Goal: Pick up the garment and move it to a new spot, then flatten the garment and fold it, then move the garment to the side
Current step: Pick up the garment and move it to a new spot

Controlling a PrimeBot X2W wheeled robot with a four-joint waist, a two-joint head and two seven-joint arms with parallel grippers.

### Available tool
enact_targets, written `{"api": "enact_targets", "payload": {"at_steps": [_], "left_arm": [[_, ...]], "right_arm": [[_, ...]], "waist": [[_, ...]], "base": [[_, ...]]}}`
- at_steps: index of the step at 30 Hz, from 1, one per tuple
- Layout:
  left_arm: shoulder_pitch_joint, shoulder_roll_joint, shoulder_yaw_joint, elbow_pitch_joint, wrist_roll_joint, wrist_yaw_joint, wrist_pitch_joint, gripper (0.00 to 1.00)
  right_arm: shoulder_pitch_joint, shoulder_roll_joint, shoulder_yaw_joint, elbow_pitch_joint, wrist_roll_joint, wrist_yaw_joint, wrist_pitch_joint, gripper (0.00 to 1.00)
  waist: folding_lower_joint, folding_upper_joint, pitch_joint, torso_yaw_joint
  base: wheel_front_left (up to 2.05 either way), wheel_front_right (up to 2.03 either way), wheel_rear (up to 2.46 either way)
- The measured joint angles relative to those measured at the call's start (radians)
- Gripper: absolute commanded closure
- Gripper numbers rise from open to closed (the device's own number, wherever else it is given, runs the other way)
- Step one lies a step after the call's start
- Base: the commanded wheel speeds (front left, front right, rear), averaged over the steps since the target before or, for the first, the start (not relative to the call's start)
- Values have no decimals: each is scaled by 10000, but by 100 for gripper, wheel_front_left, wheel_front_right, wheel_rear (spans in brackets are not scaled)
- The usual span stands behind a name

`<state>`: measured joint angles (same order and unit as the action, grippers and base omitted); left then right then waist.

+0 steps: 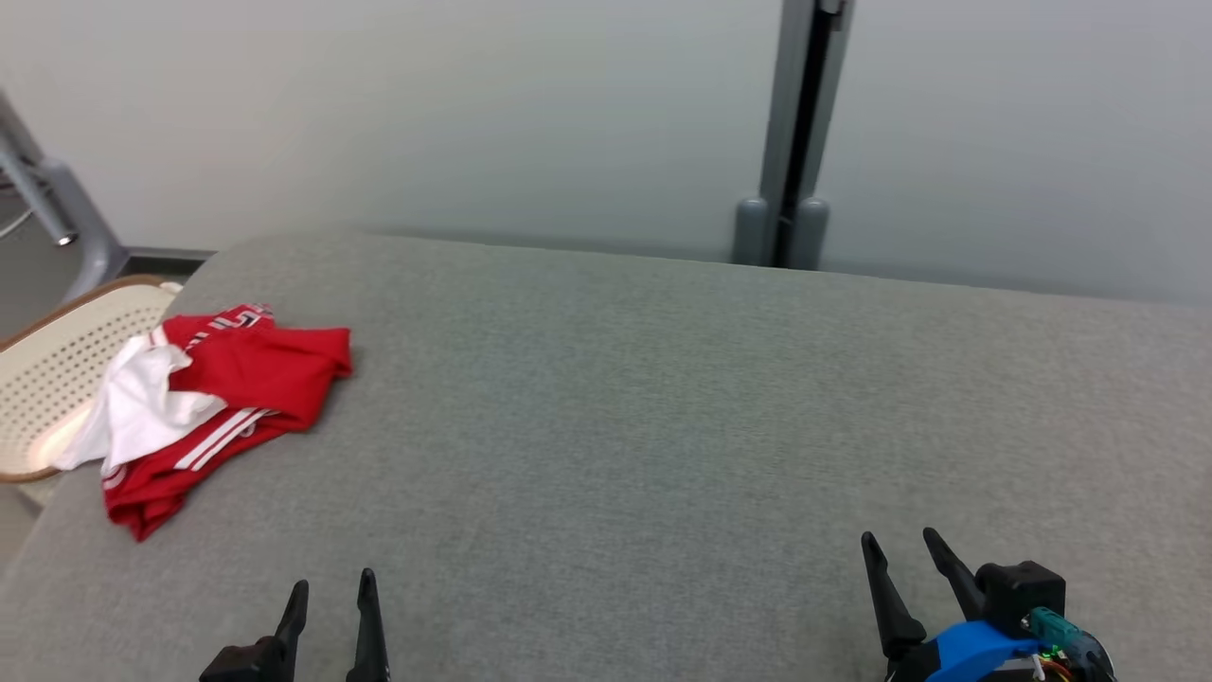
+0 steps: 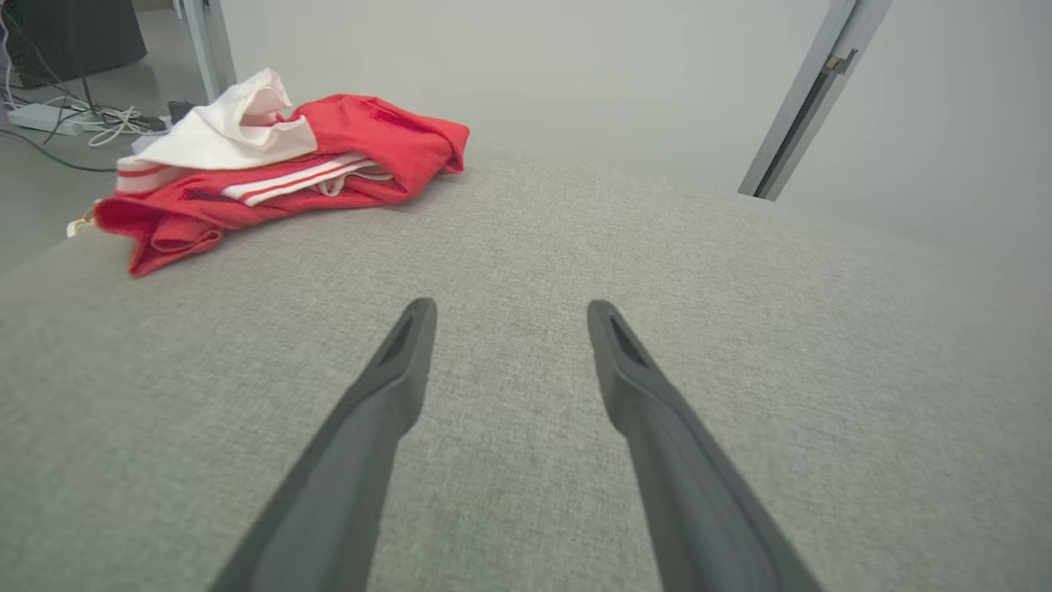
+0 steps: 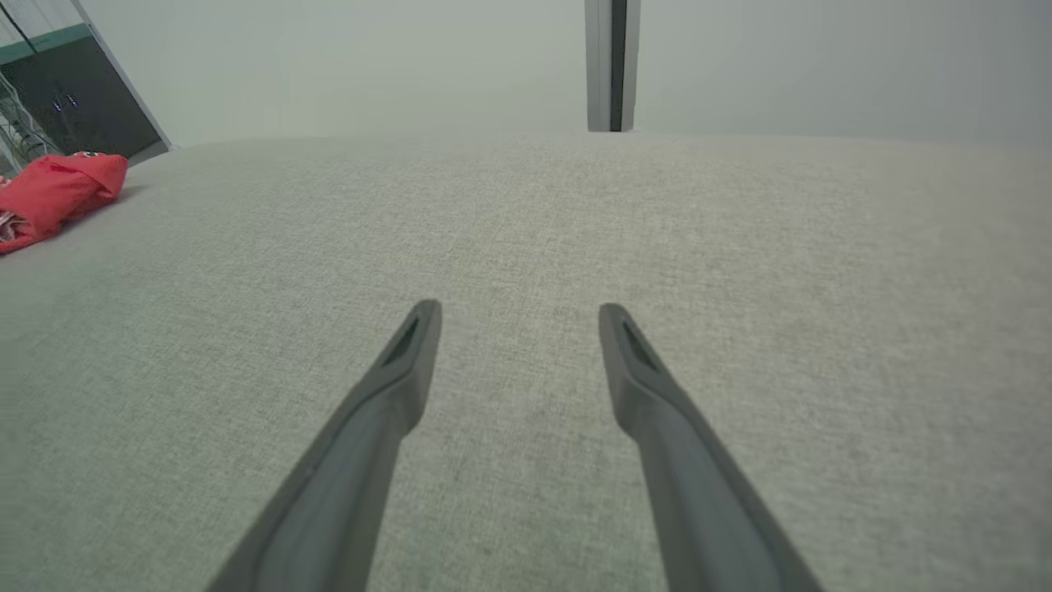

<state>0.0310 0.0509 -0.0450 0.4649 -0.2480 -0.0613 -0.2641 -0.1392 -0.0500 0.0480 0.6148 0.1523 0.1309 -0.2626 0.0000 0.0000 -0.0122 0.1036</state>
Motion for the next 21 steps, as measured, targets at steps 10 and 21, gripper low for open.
{"api": "enact_targets", "payload": {"at_steps": [10,21], "left_arm": [[68,6,779,104,-226,140,0,0],[-141,-6,1578,155,-349,69,0,0]], "right_arm": [[-221,2,458,33,286,0,0,0],[-386,4,652,54,242,0,0,0]], "waist": [[1,0,251,1814],[1,0,802,2403]], "base": [[0,0,0],[0,0,0]]}}
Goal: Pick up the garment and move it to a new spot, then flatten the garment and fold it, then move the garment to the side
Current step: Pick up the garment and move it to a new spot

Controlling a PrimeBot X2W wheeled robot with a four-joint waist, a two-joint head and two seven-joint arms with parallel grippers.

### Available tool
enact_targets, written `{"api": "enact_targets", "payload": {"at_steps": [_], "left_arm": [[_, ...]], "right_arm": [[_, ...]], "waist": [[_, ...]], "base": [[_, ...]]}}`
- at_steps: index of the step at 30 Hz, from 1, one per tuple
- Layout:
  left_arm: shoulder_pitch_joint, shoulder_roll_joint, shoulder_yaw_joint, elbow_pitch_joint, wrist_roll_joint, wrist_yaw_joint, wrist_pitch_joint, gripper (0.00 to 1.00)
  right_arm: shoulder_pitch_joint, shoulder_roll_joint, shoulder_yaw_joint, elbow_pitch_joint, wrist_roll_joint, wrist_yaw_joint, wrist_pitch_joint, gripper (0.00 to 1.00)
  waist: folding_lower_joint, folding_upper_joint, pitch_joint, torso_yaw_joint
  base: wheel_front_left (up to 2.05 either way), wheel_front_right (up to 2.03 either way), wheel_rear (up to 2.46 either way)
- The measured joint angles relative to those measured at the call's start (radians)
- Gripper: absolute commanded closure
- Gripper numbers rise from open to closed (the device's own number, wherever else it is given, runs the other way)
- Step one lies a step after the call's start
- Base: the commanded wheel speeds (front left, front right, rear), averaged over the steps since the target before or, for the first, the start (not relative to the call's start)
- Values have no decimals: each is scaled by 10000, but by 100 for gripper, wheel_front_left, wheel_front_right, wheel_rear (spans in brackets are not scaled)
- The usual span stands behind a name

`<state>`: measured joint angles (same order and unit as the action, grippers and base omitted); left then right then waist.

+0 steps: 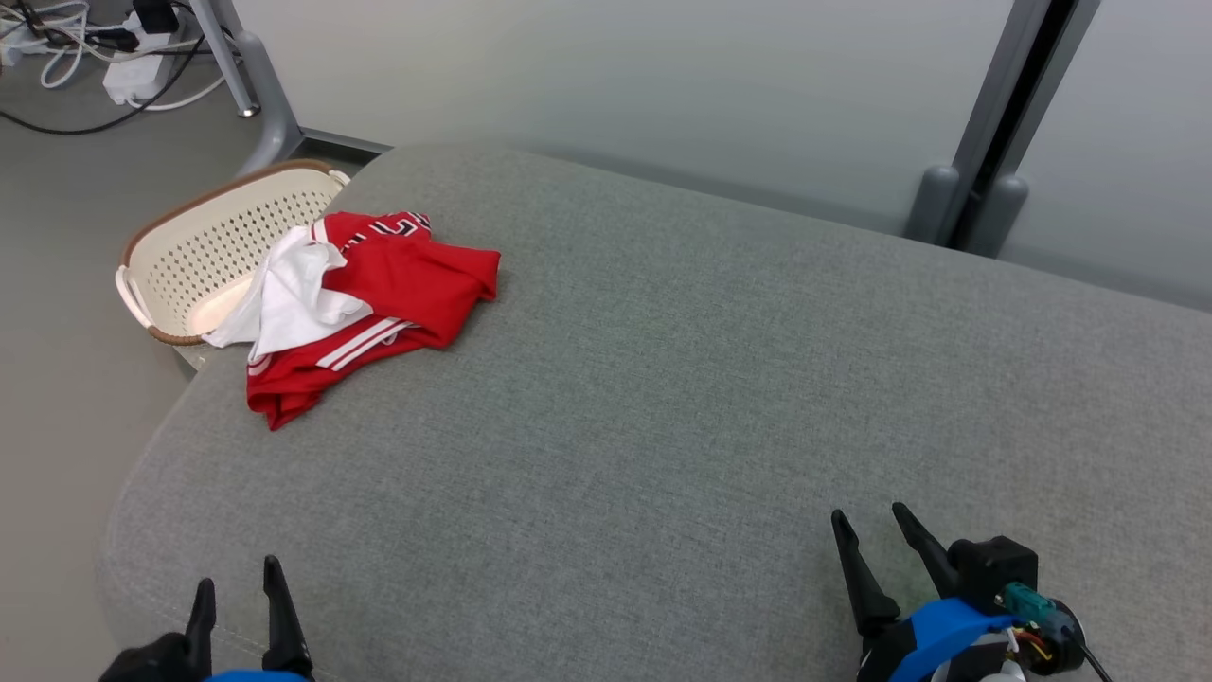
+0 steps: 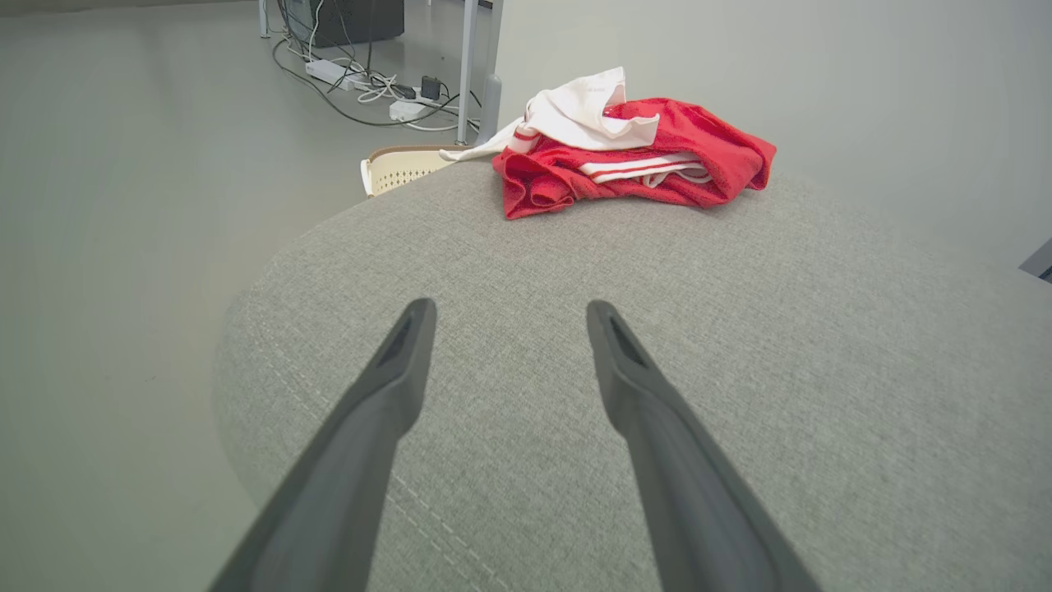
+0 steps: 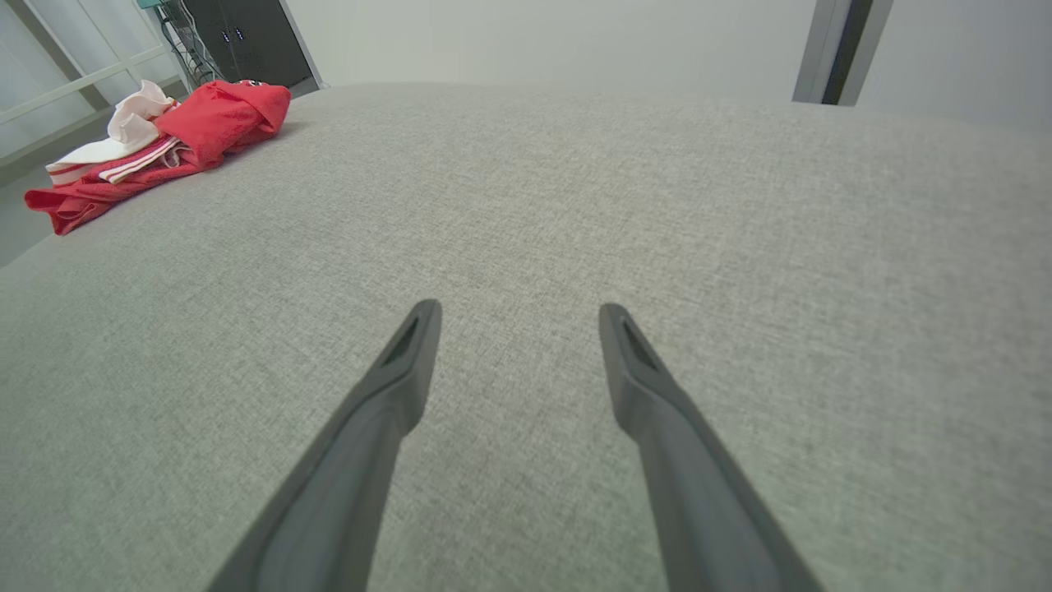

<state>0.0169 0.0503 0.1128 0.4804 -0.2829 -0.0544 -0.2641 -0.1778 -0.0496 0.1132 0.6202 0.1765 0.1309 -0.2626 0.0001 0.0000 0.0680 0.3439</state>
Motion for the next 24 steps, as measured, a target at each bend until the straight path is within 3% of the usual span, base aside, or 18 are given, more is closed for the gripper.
{"api": "enact_targets", "payload": {"at_steps": [5,8,19,24], "left_arm": [[-815,81,612,35,-44,-449,0,0],[-2469,1055,1041,523,-146,-694,0,0],[-5549,2989,-439,2443,-1450,-755,472,0],[-6387,3513,-997,3185,-2067,-759,884,0]], "right_arm": [[-282,0,-15,-161,-171,0,0,0],[-668,0,29,-546,-359,0,-2,0],[-1518,19,267,-1239,-568,0,-21,0],[-1907,54,353,-1584,-619,0,-31,0]], "waist": [[1,0,508,-211],[0,0,1365,-601],[0,0,2786,-1262],[0,0,3405,-1606]], "base": [[0,0,0],[0,0,0],[0,0,0],[0,0,0]]}}
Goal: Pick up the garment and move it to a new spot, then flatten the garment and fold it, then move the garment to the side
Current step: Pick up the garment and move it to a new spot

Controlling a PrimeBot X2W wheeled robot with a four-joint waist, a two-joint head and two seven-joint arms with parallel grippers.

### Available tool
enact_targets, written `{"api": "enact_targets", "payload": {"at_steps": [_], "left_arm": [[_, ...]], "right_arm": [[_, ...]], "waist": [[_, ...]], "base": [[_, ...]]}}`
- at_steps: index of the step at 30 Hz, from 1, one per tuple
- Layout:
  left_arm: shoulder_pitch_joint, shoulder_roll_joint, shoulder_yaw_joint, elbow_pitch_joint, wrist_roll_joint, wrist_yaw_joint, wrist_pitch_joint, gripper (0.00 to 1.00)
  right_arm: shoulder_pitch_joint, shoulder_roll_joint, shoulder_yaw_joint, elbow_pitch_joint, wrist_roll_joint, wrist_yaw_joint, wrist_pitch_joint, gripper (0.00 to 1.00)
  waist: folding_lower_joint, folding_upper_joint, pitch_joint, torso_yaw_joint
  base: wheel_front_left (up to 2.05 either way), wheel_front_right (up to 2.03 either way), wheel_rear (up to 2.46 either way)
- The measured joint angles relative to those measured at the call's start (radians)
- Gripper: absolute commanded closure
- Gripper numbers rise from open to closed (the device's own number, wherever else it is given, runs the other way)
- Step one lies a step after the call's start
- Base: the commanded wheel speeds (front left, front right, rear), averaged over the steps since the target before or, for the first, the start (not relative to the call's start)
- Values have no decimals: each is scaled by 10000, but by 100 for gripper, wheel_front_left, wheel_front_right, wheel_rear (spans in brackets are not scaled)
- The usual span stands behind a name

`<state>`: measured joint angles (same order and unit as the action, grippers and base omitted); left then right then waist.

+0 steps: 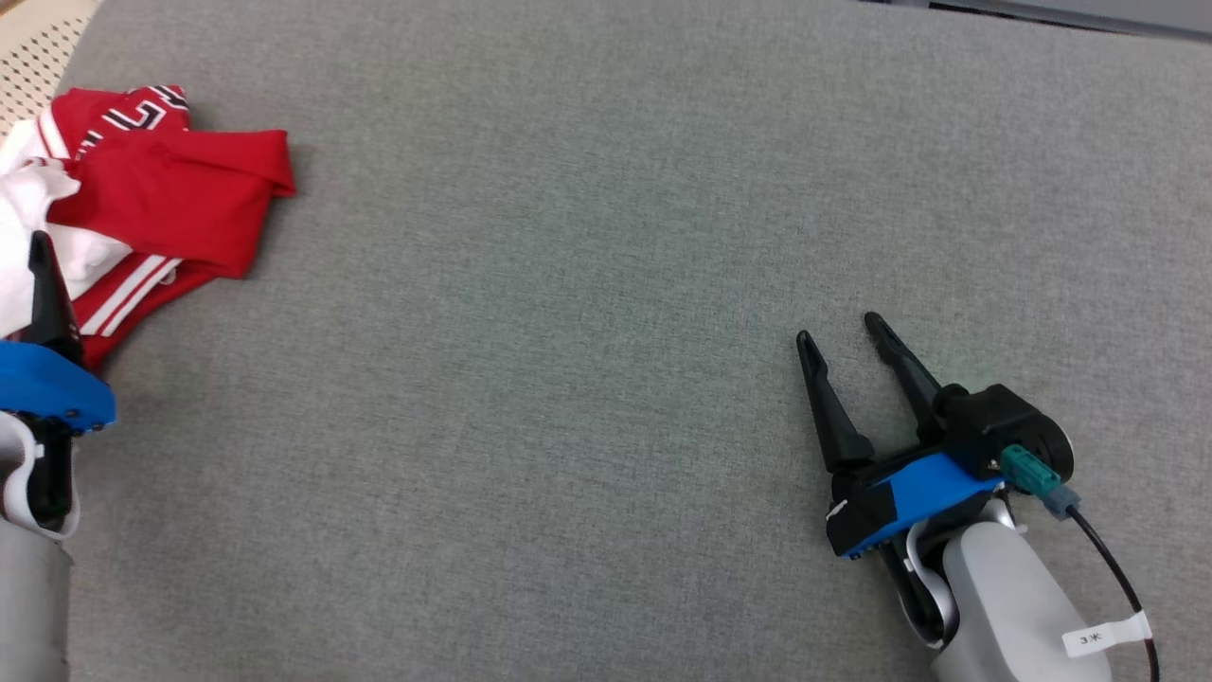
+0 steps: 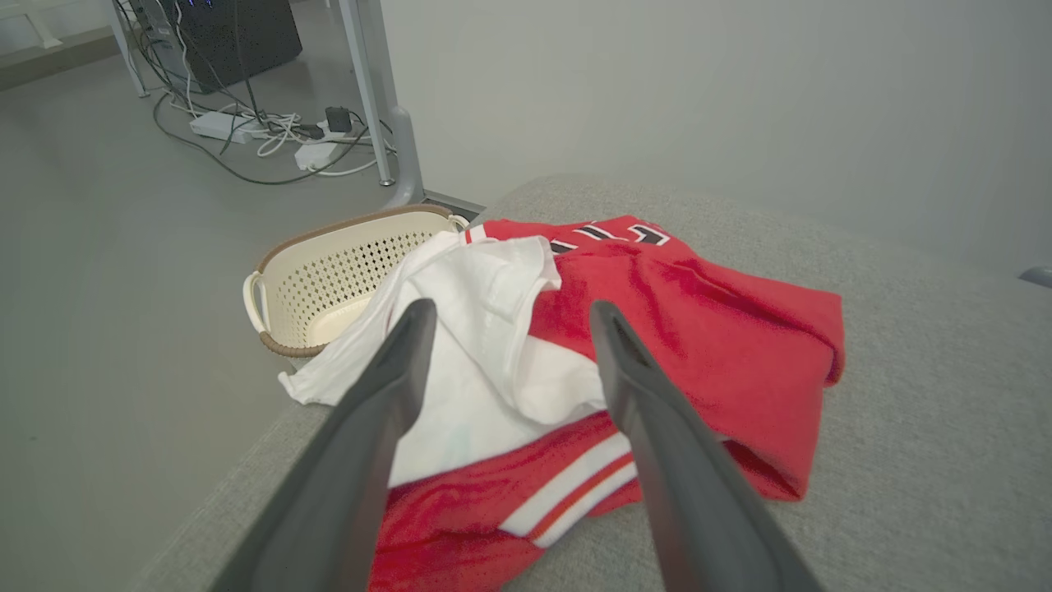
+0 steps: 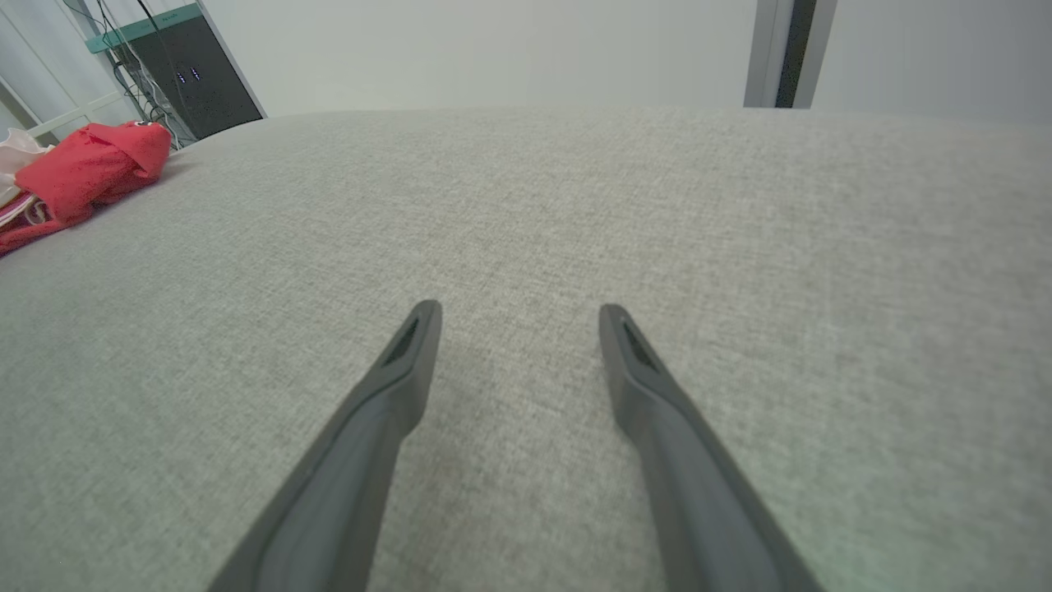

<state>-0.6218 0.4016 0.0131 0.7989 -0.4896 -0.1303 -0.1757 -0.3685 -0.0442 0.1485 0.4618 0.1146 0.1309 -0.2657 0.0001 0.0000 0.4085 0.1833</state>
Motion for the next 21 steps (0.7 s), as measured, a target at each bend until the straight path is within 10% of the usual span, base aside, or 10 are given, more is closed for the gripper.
{"api": "enact_targets", "payload": {"at_steps": [13,14,16,21], "left_arm": [[-1511,531,-272,2585,-934,0,792,0],[-1575,493,-295,2763,-961,0,888,6],[-1732,466,-341,2993,-991,0,951,96],[-1907,399,-761,3112,-1154,0,1127,100]], "right_arm": [[-505,151,-150,-566,-445,23,-86,0],[-527,151,-153,-575,-454,23,-86,0],[-547,151,-161,-612,-464,23,-86,0],[-584,157,-153,-560,-449,25,-88,0]], "waist": [[-2,0,1051,-601],[-3,0,1078,-620],[-3,0,1125,-646],[-1,0,1089,-709]], "base": [[0,0,0],[0,0,0],[0,0,0],[0,0,0]]}}
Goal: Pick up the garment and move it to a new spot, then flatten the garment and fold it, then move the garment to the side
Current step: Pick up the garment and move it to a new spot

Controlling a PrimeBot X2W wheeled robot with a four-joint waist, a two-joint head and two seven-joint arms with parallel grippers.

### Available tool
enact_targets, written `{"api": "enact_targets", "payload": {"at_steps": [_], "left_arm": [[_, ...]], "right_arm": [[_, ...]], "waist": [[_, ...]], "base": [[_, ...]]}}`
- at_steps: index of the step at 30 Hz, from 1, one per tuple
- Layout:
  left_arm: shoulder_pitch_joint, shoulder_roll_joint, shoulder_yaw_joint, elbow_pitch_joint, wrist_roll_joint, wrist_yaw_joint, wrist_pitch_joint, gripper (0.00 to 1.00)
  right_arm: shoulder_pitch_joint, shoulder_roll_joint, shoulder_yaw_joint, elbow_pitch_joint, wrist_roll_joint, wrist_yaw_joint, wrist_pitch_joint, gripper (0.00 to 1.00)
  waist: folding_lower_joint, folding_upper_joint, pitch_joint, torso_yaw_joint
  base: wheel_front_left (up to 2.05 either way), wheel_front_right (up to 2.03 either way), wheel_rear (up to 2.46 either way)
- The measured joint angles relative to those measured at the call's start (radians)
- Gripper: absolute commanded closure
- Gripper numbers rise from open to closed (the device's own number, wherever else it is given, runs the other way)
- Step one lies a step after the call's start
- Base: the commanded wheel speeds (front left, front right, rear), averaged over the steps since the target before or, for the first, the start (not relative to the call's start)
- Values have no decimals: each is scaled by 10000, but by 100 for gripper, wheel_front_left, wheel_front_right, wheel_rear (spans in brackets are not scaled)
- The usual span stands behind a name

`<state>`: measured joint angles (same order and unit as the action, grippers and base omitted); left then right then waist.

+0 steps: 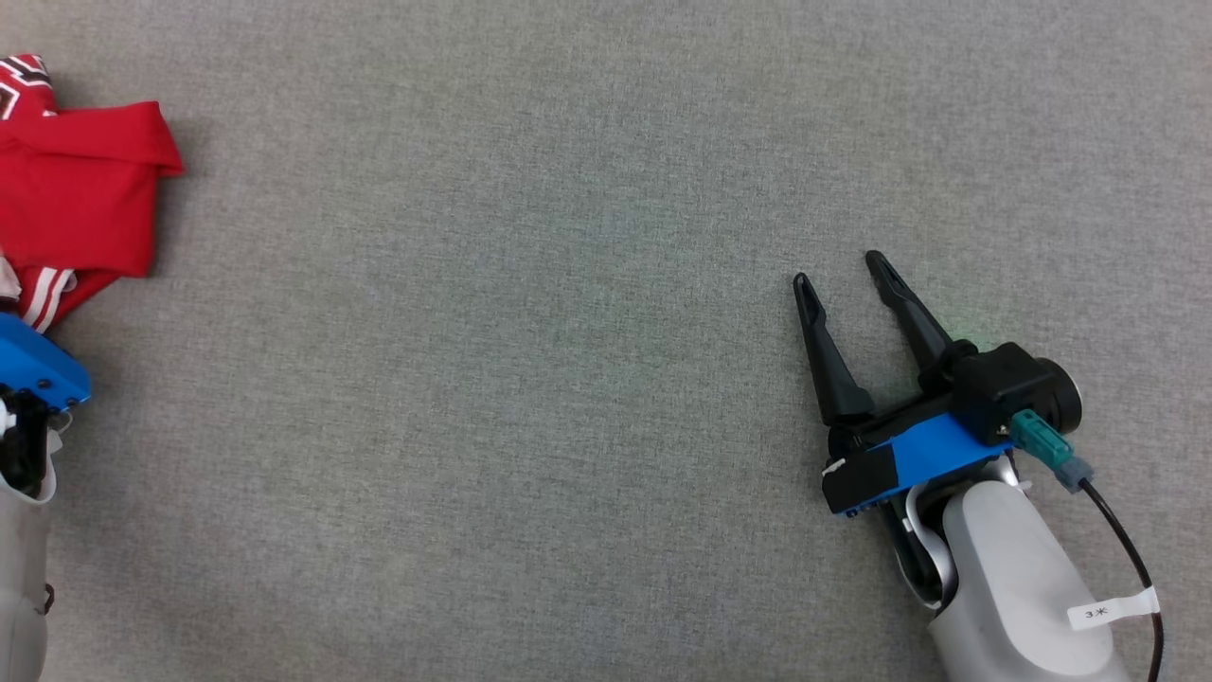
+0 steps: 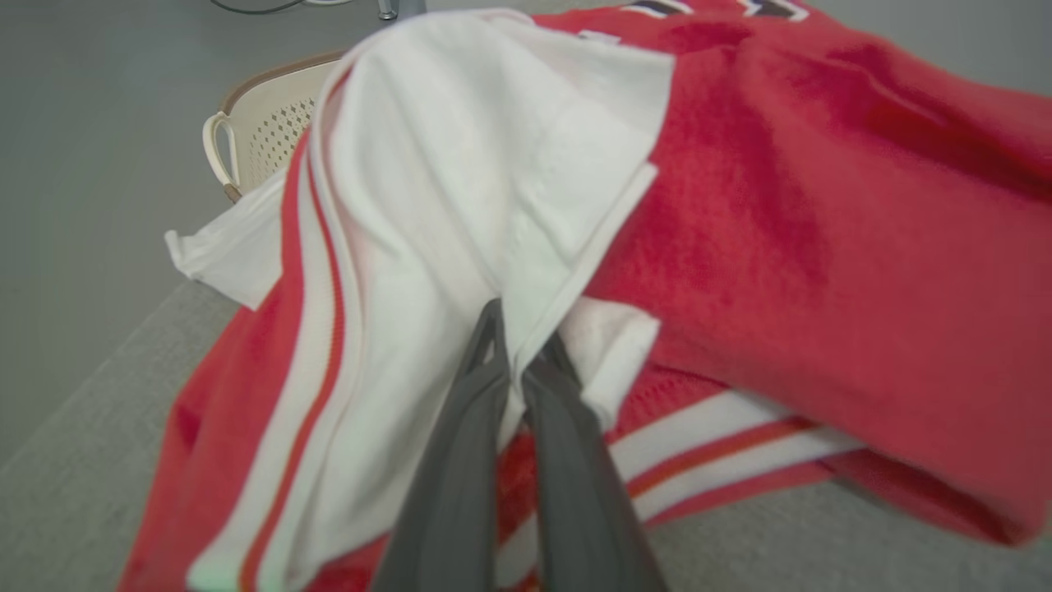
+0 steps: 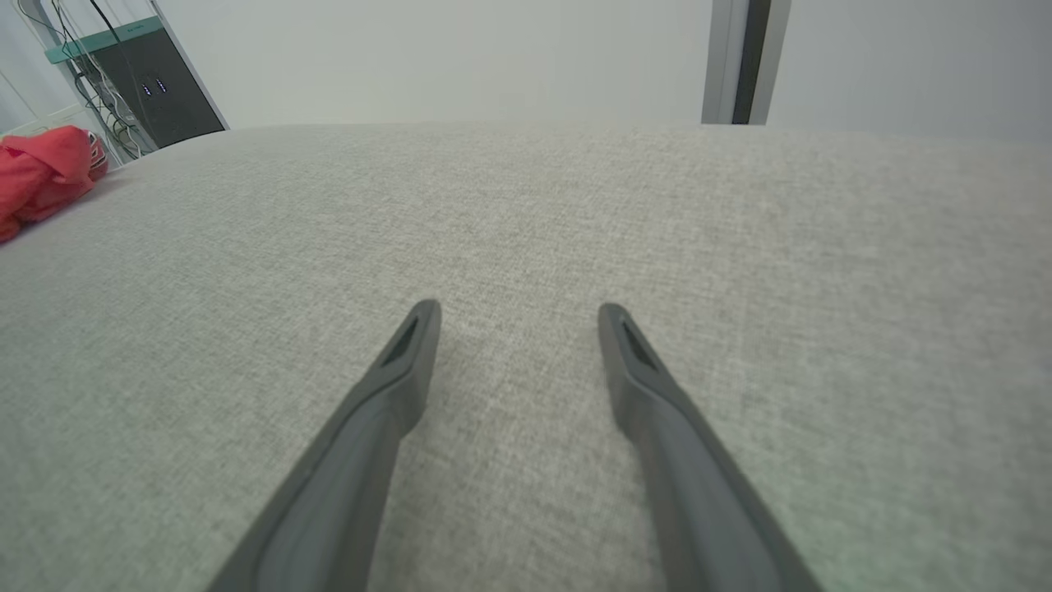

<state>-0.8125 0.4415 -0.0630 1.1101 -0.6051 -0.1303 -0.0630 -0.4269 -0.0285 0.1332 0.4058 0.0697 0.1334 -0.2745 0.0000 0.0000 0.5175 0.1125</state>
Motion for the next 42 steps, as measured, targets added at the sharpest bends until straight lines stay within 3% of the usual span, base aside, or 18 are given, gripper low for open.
{"api": "enact_targets", "payload": {"at_steps": [4,12,20,28,42], "left_arm": [[-1,23,-500,-238,-203,0,94,100],[-100,345,-2282,-2169,-474,0,-602,100],[-254,334,-4174,-4263,-945,0,-1183,100],[-241,-788,-5837,-5651,-1457,0,-1498,100],[186,-3352,-8318,-5758,-2086,0,-1858,100]], "right_arm": [[0,-17,-19,205,127,0,4,0],[471,-182,-59,650,685,-17,67,0],[1119,-199,240,849,1377,-25,104,0],[1734,-203,389,907,1732,-25,104,0],[1905,-205,646,911,2153,-25,104,0]], "waist": [[1,0,-228,1],[3,0,-1133,-20],[2,0,-2148,-579],[-1,0,-3031,-1519],[-1,0,-3552,-3488]], "base": [[0,0,0],[0,0,0],[0,0,0],[0,0,0],[0,0,0]]}}
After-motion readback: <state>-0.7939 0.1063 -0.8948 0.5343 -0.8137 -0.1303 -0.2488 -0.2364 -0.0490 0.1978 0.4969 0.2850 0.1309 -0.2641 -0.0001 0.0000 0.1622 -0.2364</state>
